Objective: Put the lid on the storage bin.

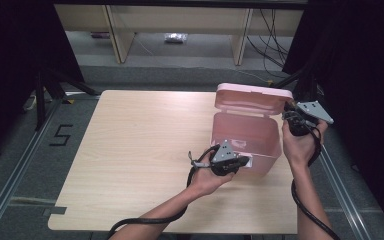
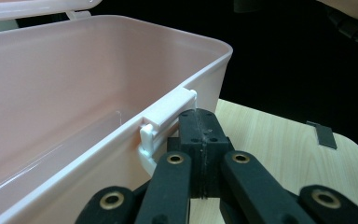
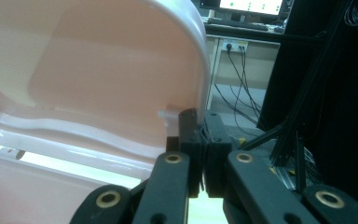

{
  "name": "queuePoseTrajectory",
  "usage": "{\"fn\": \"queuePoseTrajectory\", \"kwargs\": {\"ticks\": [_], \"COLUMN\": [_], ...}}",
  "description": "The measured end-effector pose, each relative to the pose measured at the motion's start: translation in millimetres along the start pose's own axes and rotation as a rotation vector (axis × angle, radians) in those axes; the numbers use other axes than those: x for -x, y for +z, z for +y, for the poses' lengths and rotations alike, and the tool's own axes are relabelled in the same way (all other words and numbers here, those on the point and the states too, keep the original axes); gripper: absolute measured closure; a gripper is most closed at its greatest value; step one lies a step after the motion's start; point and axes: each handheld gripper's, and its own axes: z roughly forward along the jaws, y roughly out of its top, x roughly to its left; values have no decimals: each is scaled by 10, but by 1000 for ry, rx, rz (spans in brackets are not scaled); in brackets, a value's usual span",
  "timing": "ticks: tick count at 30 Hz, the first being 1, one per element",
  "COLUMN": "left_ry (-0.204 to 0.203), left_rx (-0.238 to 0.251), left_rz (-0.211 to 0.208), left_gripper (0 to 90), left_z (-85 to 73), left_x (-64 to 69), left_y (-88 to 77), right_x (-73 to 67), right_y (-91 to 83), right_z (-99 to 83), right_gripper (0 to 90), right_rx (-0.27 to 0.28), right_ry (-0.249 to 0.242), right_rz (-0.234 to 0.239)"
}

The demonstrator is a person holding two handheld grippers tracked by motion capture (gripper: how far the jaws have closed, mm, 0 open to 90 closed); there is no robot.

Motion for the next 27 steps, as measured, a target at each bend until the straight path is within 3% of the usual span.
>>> {"fn": "queuePoseTrajectory", "kwargs": {"ticks": [27], "left_ry": [-2], "left_rx": [-1], "left_rz": [0], "left_gripper": [900], "left_z": [1], "left_x": [6], "left_y": [-1], "right_x": [-46], "right_y": [-147], "right_z": [-114], "right_gripper": [892], "right_rx": [-12], "right_ry": [6], "right_rz": [-8]}}
